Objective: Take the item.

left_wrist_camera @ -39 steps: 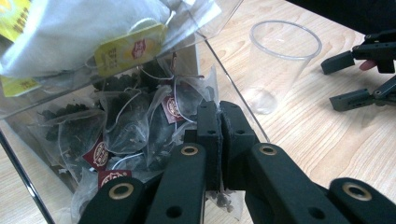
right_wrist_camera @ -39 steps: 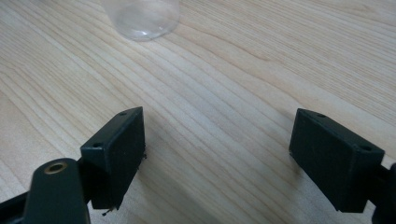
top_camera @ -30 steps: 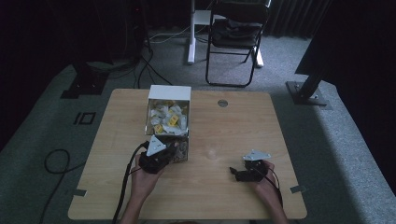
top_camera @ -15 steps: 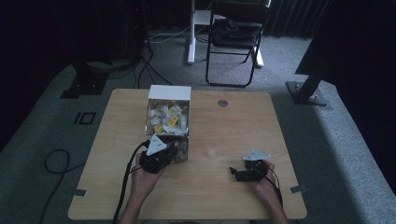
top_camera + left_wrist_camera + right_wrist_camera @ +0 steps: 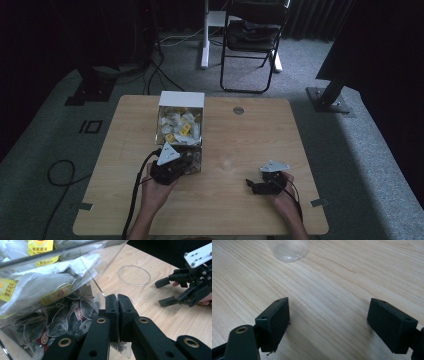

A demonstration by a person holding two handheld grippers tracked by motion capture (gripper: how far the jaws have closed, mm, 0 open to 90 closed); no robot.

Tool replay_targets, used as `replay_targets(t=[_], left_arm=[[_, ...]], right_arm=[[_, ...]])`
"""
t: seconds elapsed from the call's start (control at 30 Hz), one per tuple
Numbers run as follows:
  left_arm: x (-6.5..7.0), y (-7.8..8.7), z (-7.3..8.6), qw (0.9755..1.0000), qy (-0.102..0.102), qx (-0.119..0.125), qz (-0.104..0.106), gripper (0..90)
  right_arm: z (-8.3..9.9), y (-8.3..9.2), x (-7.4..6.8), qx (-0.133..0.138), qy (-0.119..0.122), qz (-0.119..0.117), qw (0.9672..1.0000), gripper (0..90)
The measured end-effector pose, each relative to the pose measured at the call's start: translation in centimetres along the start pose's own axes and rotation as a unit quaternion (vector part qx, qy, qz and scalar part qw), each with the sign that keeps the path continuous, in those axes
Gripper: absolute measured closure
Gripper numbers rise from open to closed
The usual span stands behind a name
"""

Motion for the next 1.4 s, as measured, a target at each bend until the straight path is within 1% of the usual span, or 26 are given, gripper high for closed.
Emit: replay_targets(t=[0.2,0.57,0.73,1.07,1.4], left_arm=[[0.2,-0.1,-0.4,1.0000,-0.002,-0.001,0.002,88.1],[0.3,-0.6,-0.9,1.0000,-0.001,0.004,0.009,88.2],[0.5,-1.1,-1.2,0.9999,-0.003,0.004,0.016,88.2],[0.9,-1.6,-2.0,0.9997,-0.009,0.004,0.022,88.2],[0.9,-2.2,-2.2,0.9996,-0.010,0.002,0.027,88.2]], right_arm=[[0.0,0.0,0.0,-0.001,0.000,0.000,1.0000,17.8],[0.0,0.0,0.0,0.000,0.001,-0.001,1.0000,17.7],[0.0,0.0,0.0,0.000,0.002,-0.001,1.0000,17.8],[0.0,0.0,0.0,-0.001,0.001,-0.001,1.0000,17.8],[0.0,0.0,0.0,0.000,0.001,-0.001,1.0000,17.8]])
Point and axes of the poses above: each handheld gripper's, and its own axes: y roughly backward along the jaws, z roughly out of its underside, x roughly to its right, the point moved 3 cm from there along -y, roughly forward along the jaws, and after that the axes turned 9 degrees about z, right-handed, at the moved point
